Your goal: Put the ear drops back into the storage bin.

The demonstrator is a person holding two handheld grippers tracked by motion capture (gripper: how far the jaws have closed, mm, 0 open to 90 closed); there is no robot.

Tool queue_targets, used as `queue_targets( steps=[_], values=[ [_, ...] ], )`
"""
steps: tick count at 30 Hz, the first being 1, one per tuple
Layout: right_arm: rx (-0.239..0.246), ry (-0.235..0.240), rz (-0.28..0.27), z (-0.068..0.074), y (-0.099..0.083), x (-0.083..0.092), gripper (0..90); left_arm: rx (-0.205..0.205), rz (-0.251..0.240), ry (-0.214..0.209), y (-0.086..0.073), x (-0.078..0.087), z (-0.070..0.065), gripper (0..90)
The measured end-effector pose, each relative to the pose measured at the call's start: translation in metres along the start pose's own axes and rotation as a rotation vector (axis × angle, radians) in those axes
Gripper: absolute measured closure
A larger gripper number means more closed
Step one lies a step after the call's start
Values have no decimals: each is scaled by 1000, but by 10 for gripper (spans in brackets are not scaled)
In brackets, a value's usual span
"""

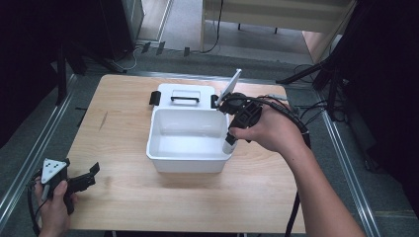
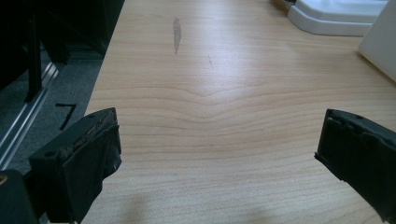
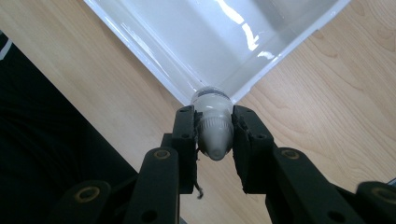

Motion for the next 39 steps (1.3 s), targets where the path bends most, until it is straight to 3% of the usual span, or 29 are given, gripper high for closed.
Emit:
queue_targets(
  steps=[14, 39],
  values=[
    [29, 8, 14, 6, 14, -24, 723, 0, -1, -2, 0, 0, 0, 1],
    [21, 36, 68, 1, 10, -69, 723, 3, -3, -3, 0, 0, 0, 1]
  ],
)
Point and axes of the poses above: each handheld gripper's, and its own axes: x roughly backward along the jaws, y roughly out of its top, z roughly to its left, the point moved 9 cm from there along -x, roughly forward along the jaws
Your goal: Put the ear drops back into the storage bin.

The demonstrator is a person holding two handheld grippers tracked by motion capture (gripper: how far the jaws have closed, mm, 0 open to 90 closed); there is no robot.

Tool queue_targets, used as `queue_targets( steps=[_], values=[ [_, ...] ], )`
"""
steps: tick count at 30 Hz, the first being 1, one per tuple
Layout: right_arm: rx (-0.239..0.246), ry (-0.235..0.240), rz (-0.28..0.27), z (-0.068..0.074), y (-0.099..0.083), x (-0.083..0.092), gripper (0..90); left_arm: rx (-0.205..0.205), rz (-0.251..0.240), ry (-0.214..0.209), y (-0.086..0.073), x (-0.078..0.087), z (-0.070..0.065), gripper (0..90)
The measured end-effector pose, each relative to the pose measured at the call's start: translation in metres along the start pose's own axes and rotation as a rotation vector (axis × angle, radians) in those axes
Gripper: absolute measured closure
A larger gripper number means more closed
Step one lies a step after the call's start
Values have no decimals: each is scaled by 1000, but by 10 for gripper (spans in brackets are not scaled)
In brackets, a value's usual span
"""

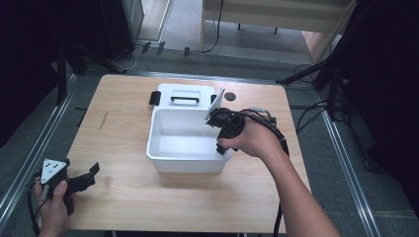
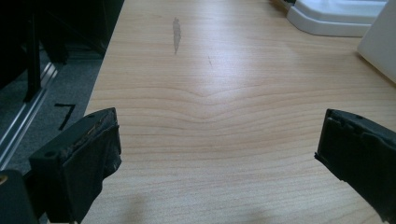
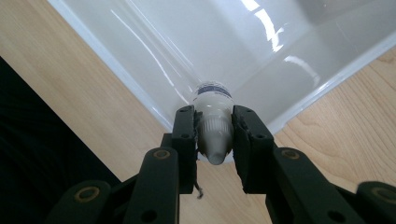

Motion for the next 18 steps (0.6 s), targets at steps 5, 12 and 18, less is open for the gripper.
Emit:
queue_targets(
  steps=[5, 12, 18],
  values=[
    [4, 3, 6, -2, 1, -9, 723, 0, -1, 0, 0, 0, 0, 1],
    [-3, 13, 12, -2, 3, -16, 722, 2, 0, 0, 0, 0, 0, 1],
    [-6, 18, 21, -3, 5, -22, 722, 0, 2, -1, 0, 0, 0, 1]
  ],
)
Point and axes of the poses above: each handheld gripper's, and its own axes: x roughly backward along the jaws, y roughly out of its top, z roughly to its left, the point moved 9 cm from there along -x, roughly forward along the jaws
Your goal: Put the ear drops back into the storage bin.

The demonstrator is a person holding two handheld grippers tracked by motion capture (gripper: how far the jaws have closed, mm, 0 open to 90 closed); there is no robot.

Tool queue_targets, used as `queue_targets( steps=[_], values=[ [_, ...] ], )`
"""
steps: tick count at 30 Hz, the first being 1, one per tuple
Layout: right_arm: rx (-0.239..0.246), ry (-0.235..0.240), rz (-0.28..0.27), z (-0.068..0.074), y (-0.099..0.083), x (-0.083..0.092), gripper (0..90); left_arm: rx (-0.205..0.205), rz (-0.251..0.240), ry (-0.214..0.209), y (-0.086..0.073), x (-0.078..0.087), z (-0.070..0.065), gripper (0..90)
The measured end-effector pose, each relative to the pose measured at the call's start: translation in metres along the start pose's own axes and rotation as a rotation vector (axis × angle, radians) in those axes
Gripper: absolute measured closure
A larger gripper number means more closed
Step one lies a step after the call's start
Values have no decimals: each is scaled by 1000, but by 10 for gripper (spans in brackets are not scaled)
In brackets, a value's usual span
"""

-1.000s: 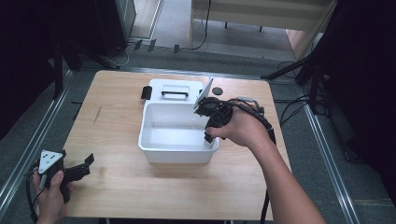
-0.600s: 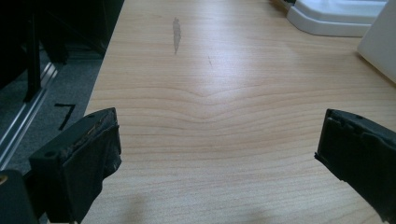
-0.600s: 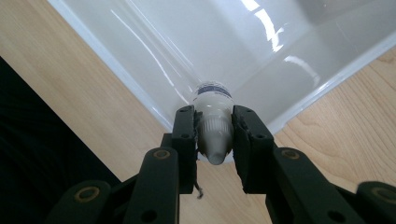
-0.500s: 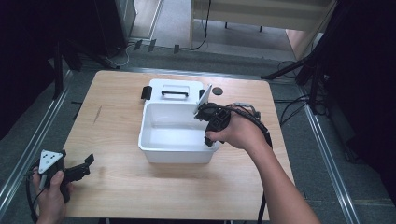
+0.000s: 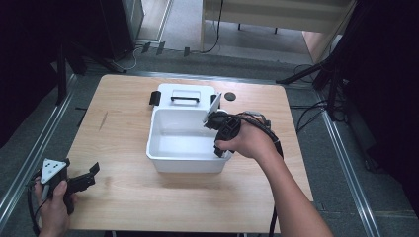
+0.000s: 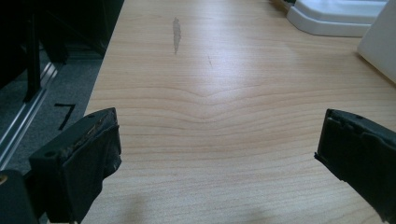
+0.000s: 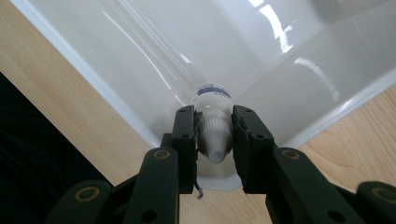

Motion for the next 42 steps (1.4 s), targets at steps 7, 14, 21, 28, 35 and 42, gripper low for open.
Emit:
queue_targets(
  steps=[7, 14, 21, 28, 35, 42],
  values=[
    [-3, -2, 10, -1, 1, -8, 722, 0, 0, 0, 0, 0, 0, 1],
    [4, -6, 18, 1, 3, -16, 721, 1, 2, 0, 0, 0, 0, 1],
    [9, -22, 24, 1, 5, -23, 721, 3, 2, 0, 0, 0, 0, 1],
    [25, -54, 39, 0, 5, -30, 720, 8, 3, 1, 0, 0, 1, 1],
    [35, -66, 52, -1, 5, -38, 719, 9, 2, 1, 0, 0, 1, 1],
    [40, -71, 52, -1, 5, -38, 718, 8, 3, 0, 0, 0, 1, 1]
  ],
)
Point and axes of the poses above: each handheld gripper's, and its own axes: x roughly backward along the jaws, y roughly out of its top, z roughly to its left, the point moved 9 cm from there along -x, roughly forward along the jaws
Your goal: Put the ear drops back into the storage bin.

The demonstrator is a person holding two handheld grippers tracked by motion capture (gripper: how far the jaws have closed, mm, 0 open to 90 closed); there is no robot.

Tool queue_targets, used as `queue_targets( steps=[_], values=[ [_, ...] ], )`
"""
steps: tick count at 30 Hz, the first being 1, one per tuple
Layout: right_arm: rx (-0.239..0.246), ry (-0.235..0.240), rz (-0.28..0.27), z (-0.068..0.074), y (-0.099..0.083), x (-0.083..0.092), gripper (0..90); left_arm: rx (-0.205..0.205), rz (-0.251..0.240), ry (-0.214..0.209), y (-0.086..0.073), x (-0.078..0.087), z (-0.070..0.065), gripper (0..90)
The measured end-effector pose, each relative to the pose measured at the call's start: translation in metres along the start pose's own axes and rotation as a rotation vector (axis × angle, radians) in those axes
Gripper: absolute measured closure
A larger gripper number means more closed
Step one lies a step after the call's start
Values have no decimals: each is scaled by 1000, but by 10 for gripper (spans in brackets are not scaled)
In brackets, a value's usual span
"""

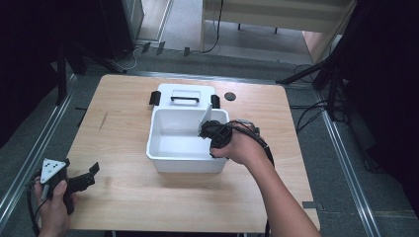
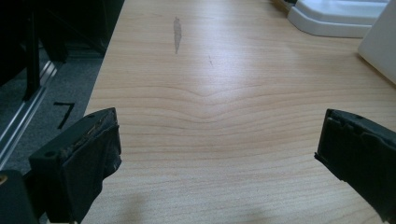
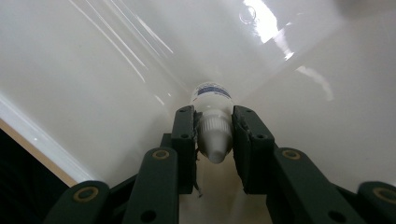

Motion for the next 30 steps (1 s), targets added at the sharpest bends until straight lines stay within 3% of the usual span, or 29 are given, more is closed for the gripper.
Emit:
queue_targets(
  steps=[17, 30],
  values=[
    [10, -11, 18, -1, -1, -1, 711, -1, 1, -1, 0, 0, 0, 1],
    [2, 9, 3, -1, -1, 0, 697, -2, 2, -1, 0, 0, 0, 1]
  ],
)
Point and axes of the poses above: each handheld gripper's, and its own axes: x roughly backward along the jaws, y roughly out of its top, z roughly to its left, the point moved 9 cm from there along -x, roughly forward along the jaws
